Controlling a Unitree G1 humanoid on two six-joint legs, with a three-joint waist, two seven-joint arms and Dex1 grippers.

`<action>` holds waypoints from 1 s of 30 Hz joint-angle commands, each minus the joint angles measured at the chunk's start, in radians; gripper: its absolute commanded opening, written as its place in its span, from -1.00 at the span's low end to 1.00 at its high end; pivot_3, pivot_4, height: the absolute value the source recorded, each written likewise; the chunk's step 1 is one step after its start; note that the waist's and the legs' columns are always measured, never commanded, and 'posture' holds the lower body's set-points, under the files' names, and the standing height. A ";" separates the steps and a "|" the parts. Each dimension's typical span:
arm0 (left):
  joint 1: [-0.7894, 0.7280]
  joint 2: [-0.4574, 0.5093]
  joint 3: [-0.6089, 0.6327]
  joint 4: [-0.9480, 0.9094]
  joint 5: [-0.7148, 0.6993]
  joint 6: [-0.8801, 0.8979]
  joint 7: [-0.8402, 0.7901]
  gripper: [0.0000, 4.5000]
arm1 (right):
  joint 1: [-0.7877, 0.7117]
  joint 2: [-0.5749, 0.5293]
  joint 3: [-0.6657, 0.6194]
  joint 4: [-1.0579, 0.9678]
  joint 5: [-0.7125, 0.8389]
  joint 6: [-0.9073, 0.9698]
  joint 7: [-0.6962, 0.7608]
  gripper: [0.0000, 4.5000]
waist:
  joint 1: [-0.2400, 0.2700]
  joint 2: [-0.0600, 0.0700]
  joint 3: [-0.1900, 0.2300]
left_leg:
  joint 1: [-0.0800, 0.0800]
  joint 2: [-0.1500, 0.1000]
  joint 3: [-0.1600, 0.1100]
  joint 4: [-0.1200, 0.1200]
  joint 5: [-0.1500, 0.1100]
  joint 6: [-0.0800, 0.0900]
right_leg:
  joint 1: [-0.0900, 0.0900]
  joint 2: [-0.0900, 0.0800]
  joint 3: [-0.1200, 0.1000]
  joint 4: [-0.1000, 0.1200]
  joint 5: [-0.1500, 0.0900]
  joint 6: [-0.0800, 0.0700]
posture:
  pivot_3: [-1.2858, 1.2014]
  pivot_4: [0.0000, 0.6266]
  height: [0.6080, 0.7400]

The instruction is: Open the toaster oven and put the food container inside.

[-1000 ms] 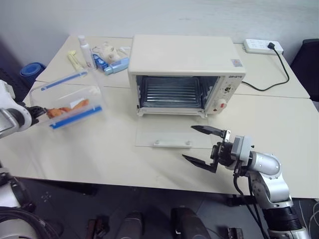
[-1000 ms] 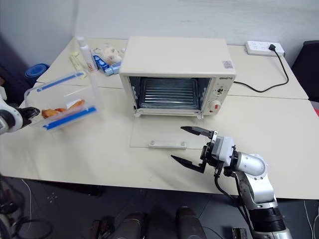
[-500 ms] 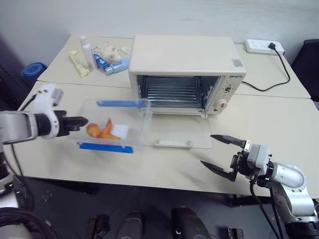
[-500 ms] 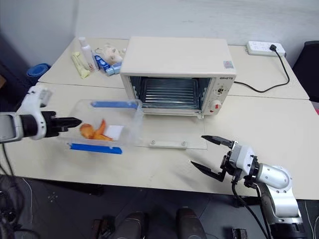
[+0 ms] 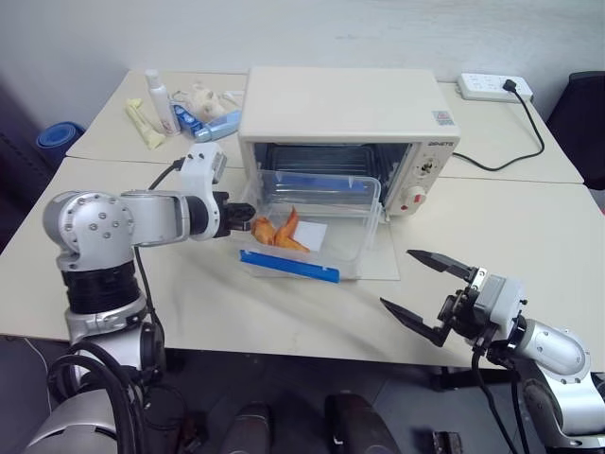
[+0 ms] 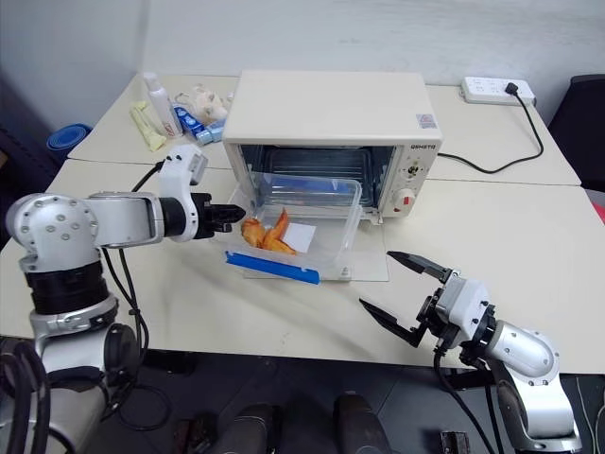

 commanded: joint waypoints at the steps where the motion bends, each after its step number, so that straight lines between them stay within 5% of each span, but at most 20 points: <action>1: -0.014 -0.010 0.023 -0.030 0.043 -0.012 -0.003 -0.85 | 0.014 0.007 -0.015 -0.057 0.001 -0.003 -0.035 1.00 | 0.000 0.000 0.000 | 0.000 0.000 0.000 0.000 0.000 0.000 | 0.000 0.000 0.000 0.000 0.000 0.000 | 0.03 -0.52 1.00; 8: -0.023 -0.106 0.061 -0.033 0.127 -0.019 -0.043 0.04 | 0.017 0.007 -0.013 -0.075 0.001 0.009 -0.078 1.00 | 0.009 0.000 0.000 | 0.000 0.000 0.000 0.001 0.000 0.000 | 0.001 0.000 0.000 0.000 0.000 0.000 | 0.03 -0.52 1.00; 12: -0.008 -0.053 0.095 -0.030 0.105 -0.027 -0.153 0.55 | 0.016 -0.016 -0.032 -0.089 0.011 0.041 -0.092 1.00 | 0.007 0.000 0.000 | 0.000 0.000 0.000 0.001 0.000 0.000 | 0.001 0.000 0.000 0.000 0.000 0.000 | 0.03 -0.52 1.00; 16: 0.008 0.031 0.191 -0.004 0.015 -0.046 -0.347 0.55 | 0.027 -0.060 -0.060 -0.165 0.111 0.178 -0.111 1.00 | -0.001 0.000 0.000 | 0.000 0.000 0.000 0.001 0.000 -0.001 | 0.001 0.000 0.000 0.000 0.000 0.000 | 0.03 -0.52 1.00; 19: 0.155 0.280 0.080 -0.044 0.011 -0.183 -0.672 0.56 | 0.073 -0.154 -0.062 -0.238 0.213 0.338 -0.070 0.72 | -0.006 0.001 0.000 | 0.001 0.000 0.001 0.000 0.000 -0.001 | 0.000 0.001 0.001 0.000 0.000 0.000 | 0.03 -0.52 1.00; 23: 0.419 0.539 -0.135 -0.063 0.271 -0.784 -1.173 0.27 | 0.093 -0.233 0.023 -0.316 0.238 0.464 -0.045 0.12 | -0.001 0.001 0.000 | 0.005 0.001 0.002 -0.008 0.003 -0.004 | 0.002 0.001 0.002 -0.005 -0.001 -0.002 | 0.03 -0.52 1.00; 25: 0.481 0.558 -0.186 -0.051 0.340 -0.986 -1.299 0.00 | 0.065 -0.220 0.086 -0.319 0.203 0.478 -0.050 -0.17 | 0.006 0.001 0.000 | 0.006 0.002 0.000 -0.011 0.004 -0.004 | 0.005 0.000 0.000 -0.011 -0.001 -0.003 | 0.03 -0.52 1.00; 30: 0.502 0.451 -0.257 -0.091 0.356 -1.101 -1.349 -0.72 | -0.066 -0.162 0.214 -0.245 0.081 0.490 -0.099 -0.98 | 0.035 0.001 0.000 | 0.005 0.000 -0.002 -0.009 -0.001 0.008 | 0.010 -0.003 -0.001 -0.016 0.000 -0.001 | 0.03 -0.52 1.00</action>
